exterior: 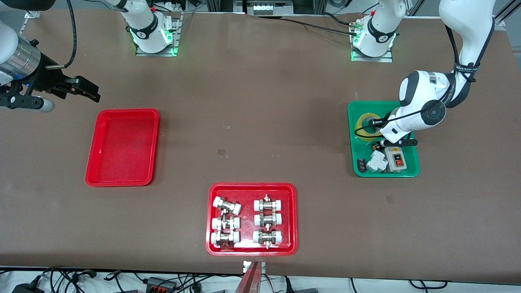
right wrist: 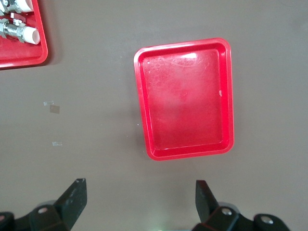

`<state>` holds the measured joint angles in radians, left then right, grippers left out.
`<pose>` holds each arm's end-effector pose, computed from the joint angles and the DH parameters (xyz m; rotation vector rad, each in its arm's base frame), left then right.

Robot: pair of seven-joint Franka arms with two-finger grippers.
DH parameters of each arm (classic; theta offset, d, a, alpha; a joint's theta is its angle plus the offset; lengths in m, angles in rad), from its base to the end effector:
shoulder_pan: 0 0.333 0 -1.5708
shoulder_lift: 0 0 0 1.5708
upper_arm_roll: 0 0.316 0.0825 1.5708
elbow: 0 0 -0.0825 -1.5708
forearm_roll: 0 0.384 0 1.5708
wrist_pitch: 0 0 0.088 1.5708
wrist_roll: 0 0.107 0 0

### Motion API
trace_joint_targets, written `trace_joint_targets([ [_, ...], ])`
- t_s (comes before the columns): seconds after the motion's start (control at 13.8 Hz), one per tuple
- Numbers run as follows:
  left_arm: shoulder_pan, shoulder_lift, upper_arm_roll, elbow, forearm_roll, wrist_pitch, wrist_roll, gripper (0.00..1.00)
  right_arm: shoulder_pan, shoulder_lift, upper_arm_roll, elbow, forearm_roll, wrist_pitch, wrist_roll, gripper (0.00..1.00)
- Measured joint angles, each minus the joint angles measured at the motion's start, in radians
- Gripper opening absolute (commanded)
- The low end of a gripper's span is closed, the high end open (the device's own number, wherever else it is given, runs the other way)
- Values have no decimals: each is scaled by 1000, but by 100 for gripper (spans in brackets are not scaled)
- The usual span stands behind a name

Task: Left arm passes tape to right arm into tray
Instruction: 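Close the left gripper on the rim of the tape roll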

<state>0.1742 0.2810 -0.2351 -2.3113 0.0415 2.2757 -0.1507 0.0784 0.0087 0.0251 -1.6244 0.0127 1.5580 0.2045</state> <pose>0.4880 -0.0327 0.2040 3.0972 0.0880 -0.4844 0.5503 0.0585 0.5934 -3.1340 0.1589 0.1196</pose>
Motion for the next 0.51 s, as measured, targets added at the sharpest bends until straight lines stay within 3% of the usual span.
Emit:
trace_joint_targets([
  [0.36, 5, -1, 0, -7, 1, -18, 1, 11, 0, 0, 0, 0, 0, 0, 0, 100],
  [0.51, 6, -4, 1, -7, 1, -37, 2, 4, 0, 0, 0, 0, 0, -1, 0, 100],
])
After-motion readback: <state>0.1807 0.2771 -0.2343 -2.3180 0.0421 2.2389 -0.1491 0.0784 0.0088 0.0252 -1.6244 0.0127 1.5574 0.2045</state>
